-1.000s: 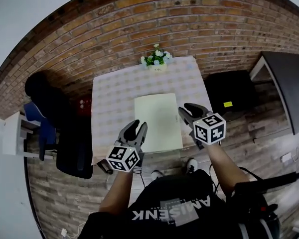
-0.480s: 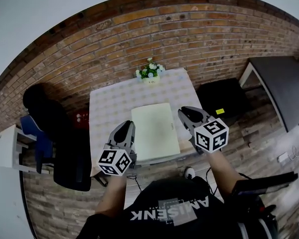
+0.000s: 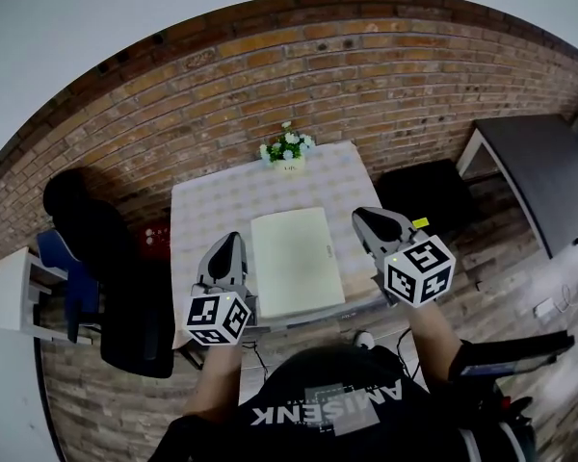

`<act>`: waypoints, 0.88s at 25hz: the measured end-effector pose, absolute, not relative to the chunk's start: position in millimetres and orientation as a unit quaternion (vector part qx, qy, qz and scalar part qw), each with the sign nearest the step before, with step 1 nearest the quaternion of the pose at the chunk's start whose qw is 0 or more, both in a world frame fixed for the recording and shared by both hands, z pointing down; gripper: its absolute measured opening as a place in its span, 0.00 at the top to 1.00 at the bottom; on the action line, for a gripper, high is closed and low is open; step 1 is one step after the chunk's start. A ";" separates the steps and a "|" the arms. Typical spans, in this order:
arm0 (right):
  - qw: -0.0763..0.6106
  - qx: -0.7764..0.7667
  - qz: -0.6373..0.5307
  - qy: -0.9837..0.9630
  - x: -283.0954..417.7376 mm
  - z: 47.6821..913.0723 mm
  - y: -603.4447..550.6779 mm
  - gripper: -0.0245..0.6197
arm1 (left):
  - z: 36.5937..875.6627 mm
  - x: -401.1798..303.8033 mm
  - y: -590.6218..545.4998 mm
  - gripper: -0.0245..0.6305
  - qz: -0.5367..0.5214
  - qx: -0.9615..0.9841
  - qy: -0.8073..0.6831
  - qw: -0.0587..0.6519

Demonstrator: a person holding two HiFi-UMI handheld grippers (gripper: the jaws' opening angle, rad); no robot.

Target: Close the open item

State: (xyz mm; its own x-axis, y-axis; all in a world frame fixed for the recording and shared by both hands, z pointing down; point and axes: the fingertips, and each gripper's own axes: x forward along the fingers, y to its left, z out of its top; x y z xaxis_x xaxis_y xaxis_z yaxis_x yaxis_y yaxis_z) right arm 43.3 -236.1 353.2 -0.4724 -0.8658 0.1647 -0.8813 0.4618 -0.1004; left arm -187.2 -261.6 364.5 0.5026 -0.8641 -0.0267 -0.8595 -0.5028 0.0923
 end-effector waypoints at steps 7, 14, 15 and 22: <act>0.030 0.538 0.064 -0.840 55.6 335.4 -232.9 0.89 | 352.9 -186.0 -263.4 0.94 -0.030 0.858 -0.512 0.014; 0.046 0.546 0.054 -0.835 60.7 335.5 -234.0 0.90 | 352.3 -179.8 -266.3 0.94 -0.048 0.860 -0.506 0.047; 0.045 0.546 0.054 -0.835 61.4 335.9 -234.2 0.90 | 352.1 -178.1 -267.0 0.94 -0.047 0.860 -0.506 0.046; 0.046 0.547 0.055 -0.834 62.7 337.6 -238.1 0.90 | 350.4 -176.1 -269.9 0.94 -0.041 0.861 -0.505 0.040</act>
